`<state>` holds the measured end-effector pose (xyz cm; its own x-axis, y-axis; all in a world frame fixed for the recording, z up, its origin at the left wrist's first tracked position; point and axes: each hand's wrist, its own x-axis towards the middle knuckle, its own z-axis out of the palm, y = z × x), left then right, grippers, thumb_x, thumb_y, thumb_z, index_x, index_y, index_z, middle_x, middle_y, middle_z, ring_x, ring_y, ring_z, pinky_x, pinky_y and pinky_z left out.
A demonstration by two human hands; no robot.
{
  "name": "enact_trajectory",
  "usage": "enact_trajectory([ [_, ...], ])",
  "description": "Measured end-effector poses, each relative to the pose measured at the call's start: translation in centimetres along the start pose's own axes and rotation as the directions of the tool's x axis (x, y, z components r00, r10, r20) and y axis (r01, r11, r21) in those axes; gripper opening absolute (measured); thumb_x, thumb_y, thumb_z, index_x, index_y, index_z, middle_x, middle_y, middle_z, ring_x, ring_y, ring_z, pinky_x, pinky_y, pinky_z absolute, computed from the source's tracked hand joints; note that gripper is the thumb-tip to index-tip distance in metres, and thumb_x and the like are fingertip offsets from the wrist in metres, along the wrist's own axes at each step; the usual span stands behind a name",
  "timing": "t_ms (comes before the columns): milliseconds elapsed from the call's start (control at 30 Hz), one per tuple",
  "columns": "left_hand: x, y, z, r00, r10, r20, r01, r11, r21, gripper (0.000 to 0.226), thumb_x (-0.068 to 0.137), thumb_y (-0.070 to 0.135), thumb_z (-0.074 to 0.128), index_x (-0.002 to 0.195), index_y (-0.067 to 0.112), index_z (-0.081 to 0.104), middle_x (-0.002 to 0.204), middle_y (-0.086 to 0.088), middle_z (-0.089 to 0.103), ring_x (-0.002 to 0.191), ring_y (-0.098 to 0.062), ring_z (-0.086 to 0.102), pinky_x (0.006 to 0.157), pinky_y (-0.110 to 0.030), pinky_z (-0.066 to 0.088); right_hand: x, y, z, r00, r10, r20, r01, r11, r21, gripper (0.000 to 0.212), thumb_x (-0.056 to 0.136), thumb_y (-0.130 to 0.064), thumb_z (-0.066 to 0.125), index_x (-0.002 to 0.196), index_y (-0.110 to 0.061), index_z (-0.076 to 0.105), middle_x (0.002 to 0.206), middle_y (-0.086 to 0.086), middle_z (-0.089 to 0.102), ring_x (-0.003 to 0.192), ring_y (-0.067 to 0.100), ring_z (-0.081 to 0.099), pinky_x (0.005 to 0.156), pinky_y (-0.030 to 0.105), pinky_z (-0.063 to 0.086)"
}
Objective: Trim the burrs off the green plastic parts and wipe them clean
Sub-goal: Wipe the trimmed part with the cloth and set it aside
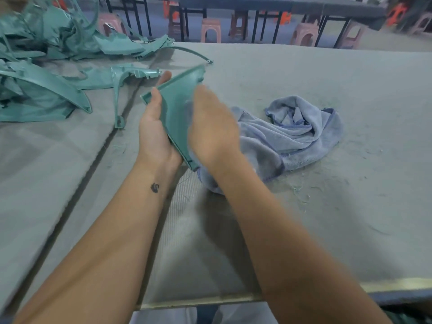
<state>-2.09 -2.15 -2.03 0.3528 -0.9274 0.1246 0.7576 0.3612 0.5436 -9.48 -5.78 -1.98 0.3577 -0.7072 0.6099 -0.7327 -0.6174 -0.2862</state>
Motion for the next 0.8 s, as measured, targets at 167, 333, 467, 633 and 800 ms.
enact_trajectory([
  [167, -0.3, -0.2, -0.3, 0.991, -0.136, -0.021, 0.136, 0.99, 0.035, 0.039, 0.103, 0.035, 0.039, 0.132, 0.014, 0.053, 0.102, -0.008, 0.072, 0.101, -0.024, 0.068, 0.088, -0.036, 0.055, -0.1, -1.2, 0.2, 0.998, -0.059, -0.018, 0.061, 0.977, 0.202, 0.009, 0.094, -0.017, 0.049, 0.092, -0.02, 0.042, 0.084, 0.002, 0.05, 0.076, 0.027, 0.054, 0.062, 0.035, 0.034],
  [333, -0.4, 0.9, 0.0, 0.99, -0.118, 0.08, 0.105, 0.983, 0.149, 0.029, 0.103, 0.025, 0.04, 0.123, 0.016, 0.058, 0.11, -0.009, 0.073, 0.098, -0.026, 0.07, 0.08, -0.038, 0.058, 1.0, 3.4, -0.5, 0.905, 0.417, 0.089, -0.425, 0.872, 0.242, 0.013, 0.096, -0.021, 0.042, 0.105, -0.012, 0.046, 0.105, 0.01, 0.062, 0.094, 0.033, 0.058, 0.074, 0.04, 0.04],
  [467, -0.5, 2.1, -0.3, 0.992, 0.125, -0.022, -0.096, 0.852, 0.515, 0.019, 0.097, 0.011, 0.054, 0.11, 0.012, 0.067, 0.097, -0.004, 0.076, 0.092, -0.023, 0.072, 0.074, -0.034, 0.057, 0.8, 4.5, -0.8, 0.845, 0.502, 0.185, -0.533, 0.759, 0.373, 0.006, 0.089, -0.016, 0.045, 0.094, -0.018, 0.045, 0.083, -0.004, 0.055, 0.083, 0.025, 0.054, 0.058, 0.033, 0.034],
  [633, -0.6, 3.5, -0.9, 0.874, 0.34, 0.348, -0.482, 0.511, 0.712, 0.038, 0.091, 0.009, 0.06, 0.112, 0.039, 0.07, 0.114, 0.014, 0.069, 0.105, 0.001, 0.062, 0.092, -0.029, 0.052, 0.1, 4.6, -2.0, 0.921, 0.388, -0.034, -0.314, 0.79, 0.527, 0.03, 0.079, -0.008, 0.051, 0.099, -0.027, 0.065, 0.106, -0.005, 0.057, 0.099, 0.016, 0.058, 0.085, 0.027, 0.048],
  [800, -0.8, 1.0, -0.4, 0.704, 0.074, 0.706, -0.706, -0.037, 0.708, 0.052, 0.084, -0.007, 0.062, 0.124, 0.026, 0.062, 0.125, 0.008, 0.065, 0.129, -0.019, 0.049, 0.107, -0.053, 0.036, -0.5, 4.3, -3.3, 0.853, 0.418, 0.313, -0.339, -0.014, 0.941, 0.017, 0.073, -0.016, 0.046, 0.077, -0.012, 0.062, 0.076, -0.001, 0.064, 0.078, 0.017, 0.06, 0.079, 0.035, 0.051],
])
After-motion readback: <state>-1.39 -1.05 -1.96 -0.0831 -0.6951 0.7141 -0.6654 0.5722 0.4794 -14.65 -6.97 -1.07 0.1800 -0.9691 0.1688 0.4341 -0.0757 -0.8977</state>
